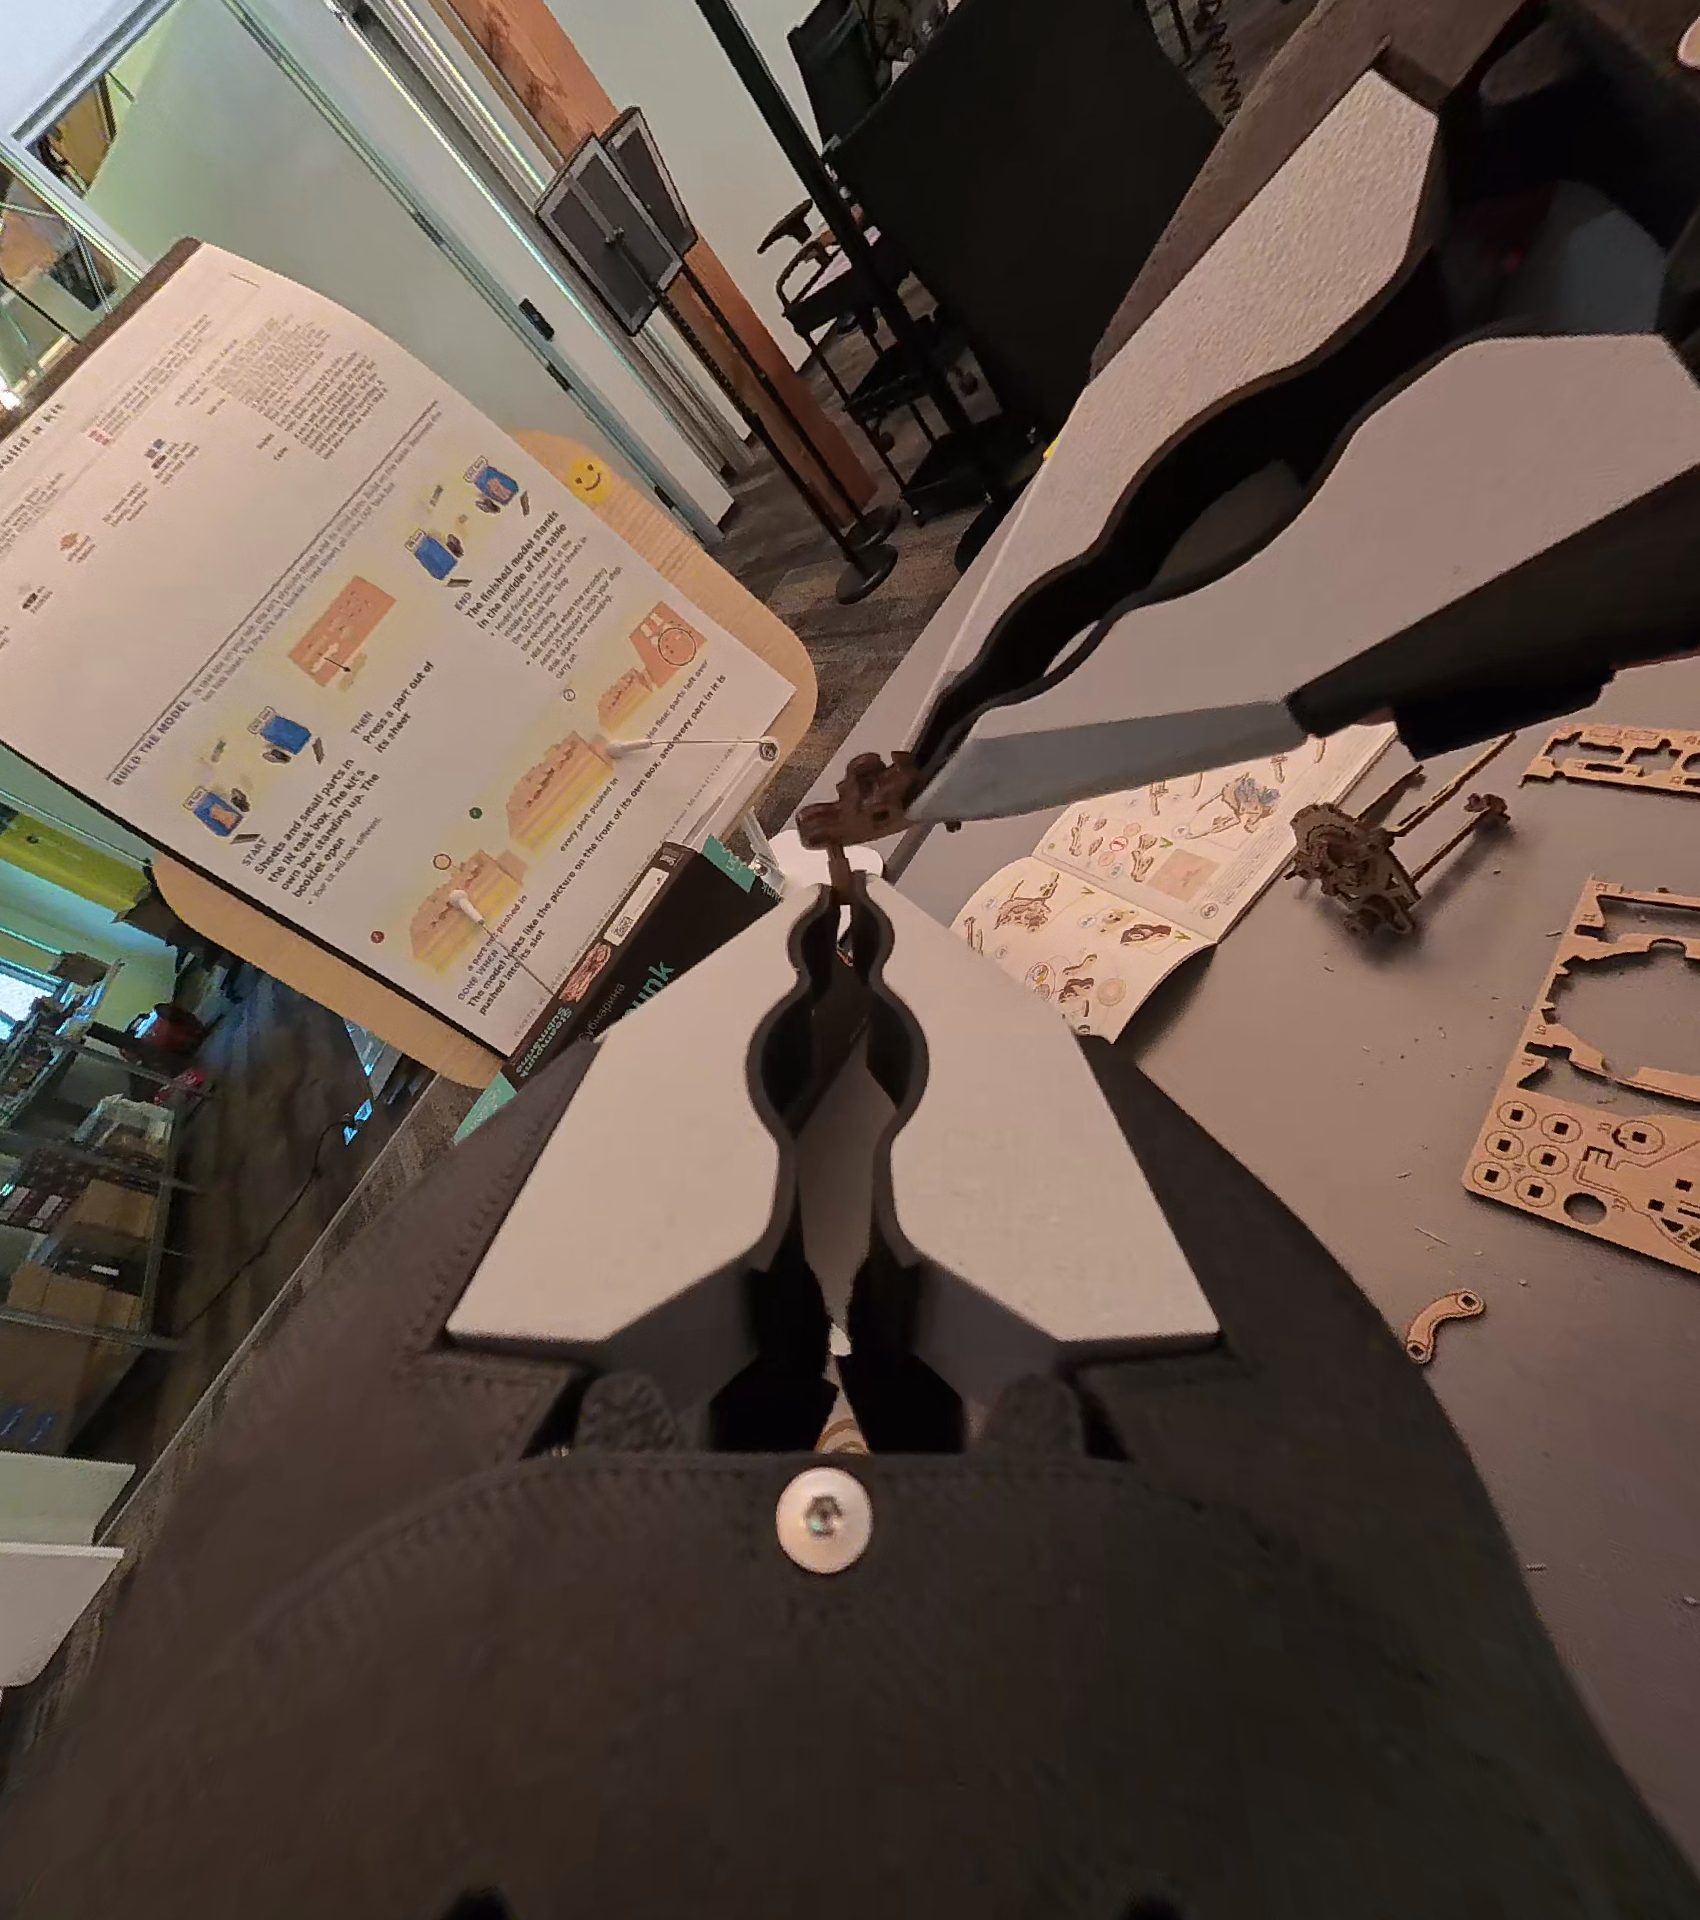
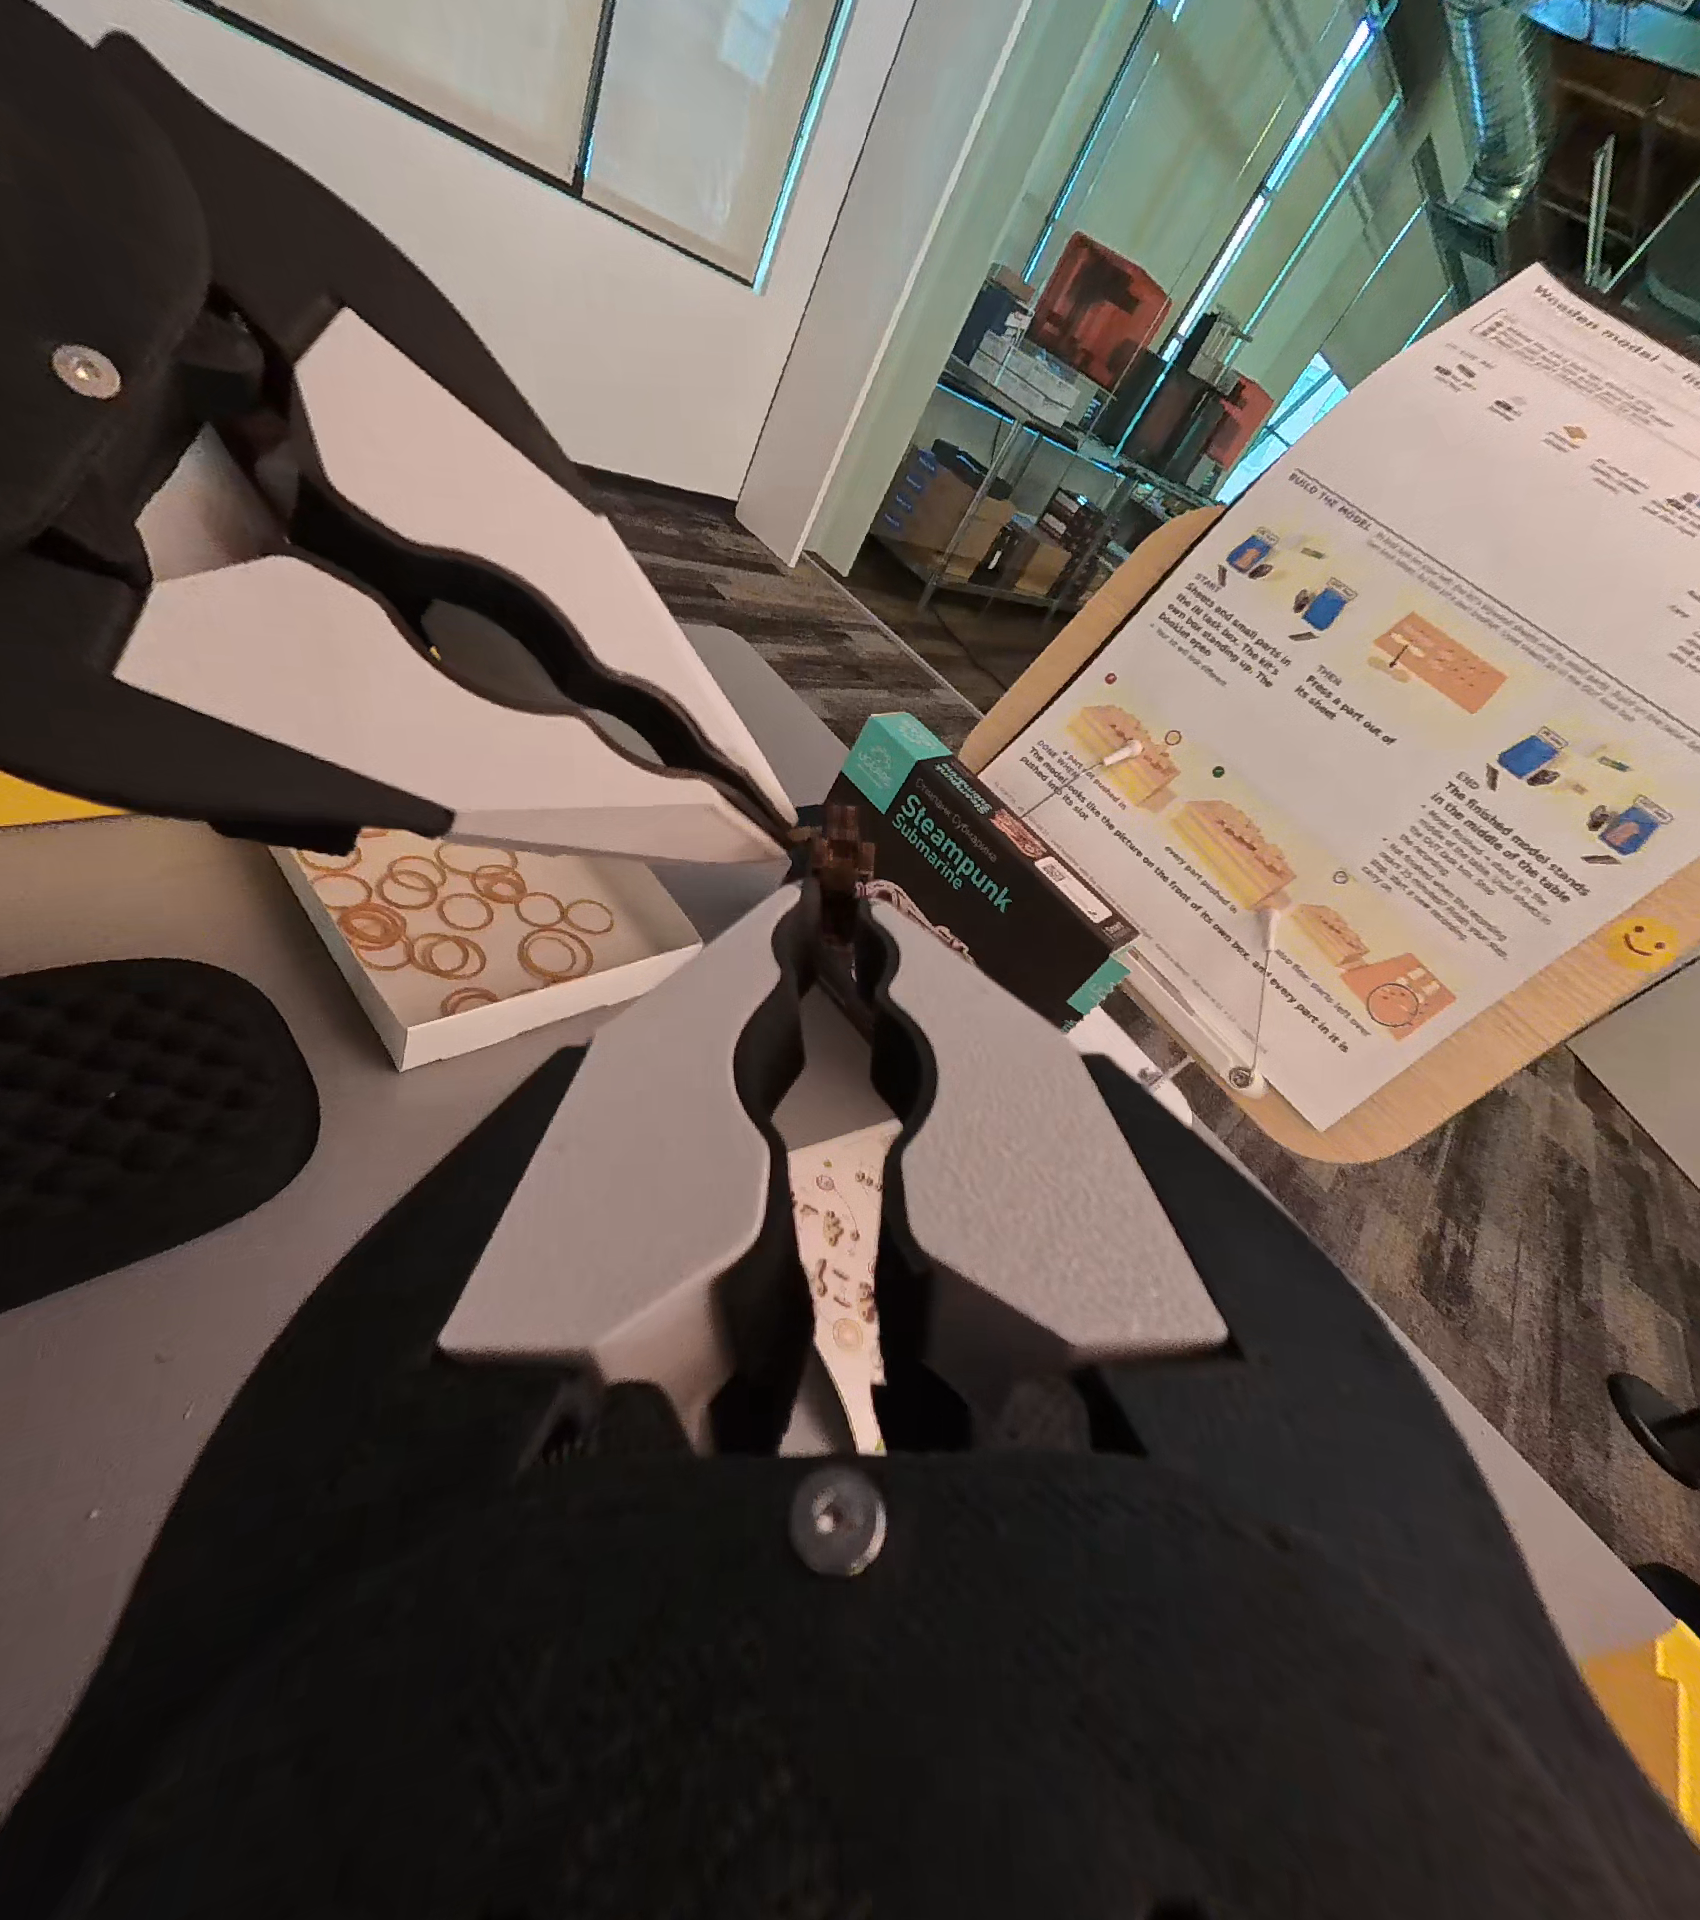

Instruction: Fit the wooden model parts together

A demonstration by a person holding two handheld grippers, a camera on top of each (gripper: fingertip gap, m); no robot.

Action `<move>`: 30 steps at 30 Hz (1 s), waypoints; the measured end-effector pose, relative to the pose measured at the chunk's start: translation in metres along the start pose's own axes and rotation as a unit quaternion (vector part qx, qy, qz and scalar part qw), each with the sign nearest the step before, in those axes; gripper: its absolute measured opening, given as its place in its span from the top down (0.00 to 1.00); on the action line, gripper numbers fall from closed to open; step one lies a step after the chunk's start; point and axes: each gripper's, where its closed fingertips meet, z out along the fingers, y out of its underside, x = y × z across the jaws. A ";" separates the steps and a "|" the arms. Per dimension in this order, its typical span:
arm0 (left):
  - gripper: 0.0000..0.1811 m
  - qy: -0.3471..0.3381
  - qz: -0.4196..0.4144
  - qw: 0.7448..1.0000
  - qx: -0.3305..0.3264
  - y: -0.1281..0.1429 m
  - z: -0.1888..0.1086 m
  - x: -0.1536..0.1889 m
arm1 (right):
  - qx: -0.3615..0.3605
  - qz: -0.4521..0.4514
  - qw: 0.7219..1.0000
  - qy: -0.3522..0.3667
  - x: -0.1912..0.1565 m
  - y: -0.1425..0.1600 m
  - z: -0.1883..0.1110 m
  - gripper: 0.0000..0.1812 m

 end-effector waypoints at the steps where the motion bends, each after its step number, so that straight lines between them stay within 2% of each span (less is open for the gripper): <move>1: 1.00 -0.002 0.001 1.000 -0.001 0.001 0.000 -0.001 | -0.005 0.000 1.000 0.000 0.000 0.002 0.001 0.98; 30: 1.00 0.010 0.011 0.998 -0.065 0.024 0.010 0.003 | -0.052 -0.080 0.995 0.022 -0.010 0.019 0.015 0.98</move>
